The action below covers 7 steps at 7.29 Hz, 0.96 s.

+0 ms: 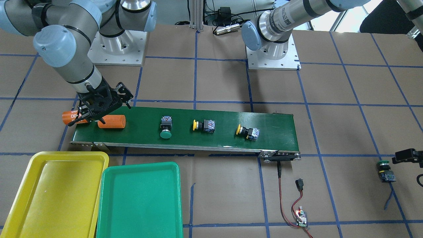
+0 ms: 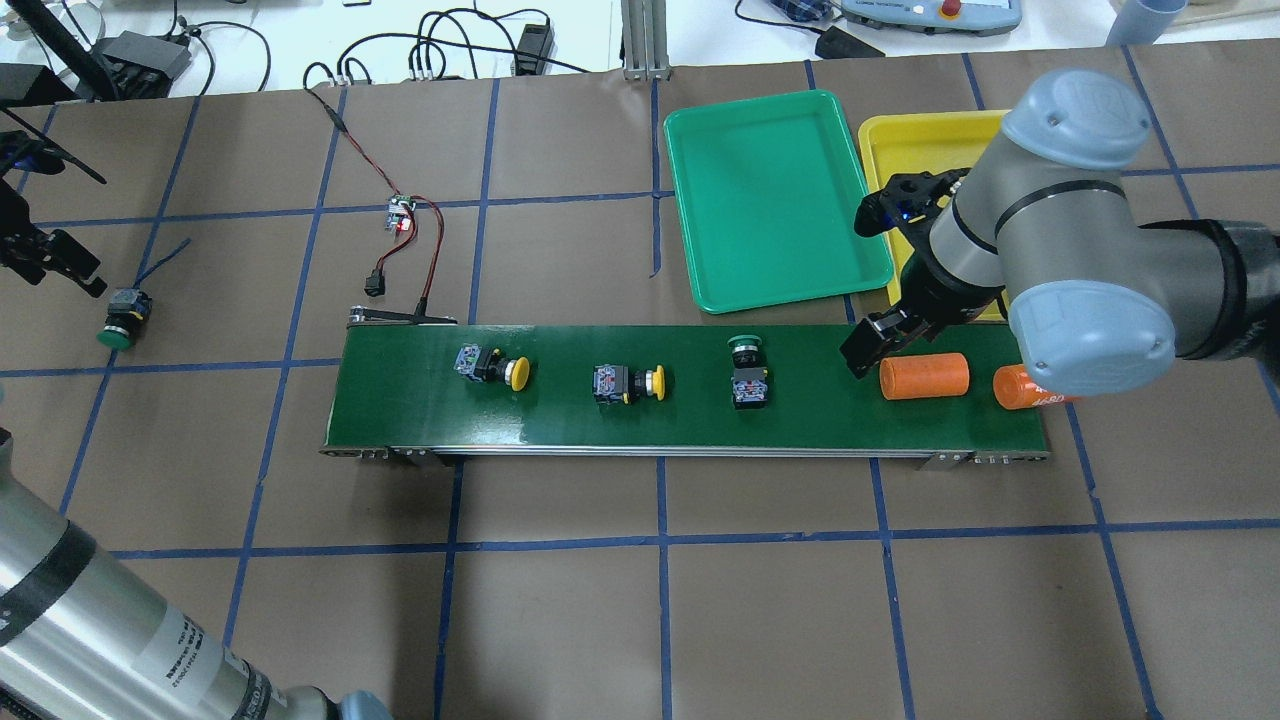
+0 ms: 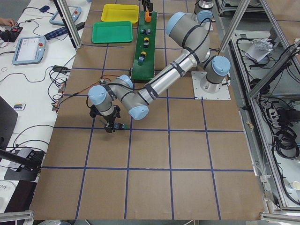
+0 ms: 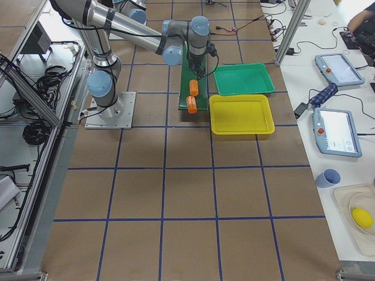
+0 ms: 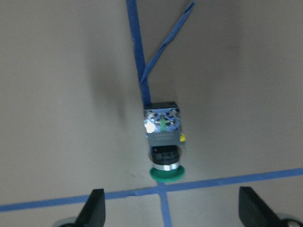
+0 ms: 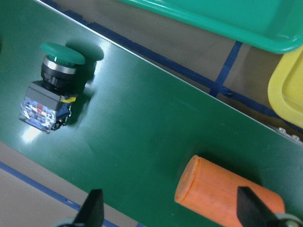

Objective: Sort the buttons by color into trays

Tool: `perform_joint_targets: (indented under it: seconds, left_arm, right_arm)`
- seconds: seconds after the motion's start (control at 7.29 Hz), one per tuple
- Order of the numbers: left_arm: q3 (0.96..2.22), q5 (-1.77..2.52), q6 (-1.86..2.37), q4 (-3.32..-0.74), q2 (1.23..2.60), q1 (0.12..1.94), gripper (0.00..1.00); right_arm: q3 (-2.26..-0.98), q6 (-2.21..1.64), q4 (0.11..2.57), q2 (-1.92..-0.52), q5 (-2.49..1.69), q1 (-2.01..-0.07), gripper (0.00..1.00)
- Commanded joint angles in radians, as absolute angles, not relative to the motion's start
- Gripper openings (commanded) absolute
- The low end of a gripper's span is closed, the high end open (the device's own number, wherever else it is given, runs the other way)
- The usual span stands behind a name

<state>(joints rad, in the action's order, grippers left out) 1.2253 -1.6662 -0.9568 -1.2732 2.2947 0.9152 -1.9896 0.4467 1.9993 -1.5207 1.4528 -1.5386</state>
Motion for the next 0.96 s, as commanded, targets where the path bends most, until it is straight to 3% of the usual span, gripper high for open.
perform_joint_targets:
  seconds: [0.0,0.41,0.55,0.69,0.82]
  left_arm:
    - [1.224,-1.663,-1.003,-1.255,2.33,0.954,1.0]
    - [1.229,-1.646,-0.988,-1.208,2.373,0.943,1.0]
    - [1.229,-1.643,-0.986,-1.203,2.382,0.942,0.8]
    - [1.226,-1.644,-0.957,-1.209,2.376,0.946,0.29]
    - [1.232,-1.643,-0.91,-1.229,2.372,0.945,0.05]
  right_arm:
    - [-1.985,0.19,2.017,-1.493,1.462,-1.638,1.0]
    - [-1.971,0.025,2.042,-1.402,1.495,-1.672,1.0]
    - [-1.974,0.014,2.046,-1.391,1.532,-1.674,1.0]
    - [-1.977,0.006,2.063,-1.391,1.528,-1.681,1.0]
    - [-1.977,0.003,2.063,-1.379,1.519,-1.681,1.0]
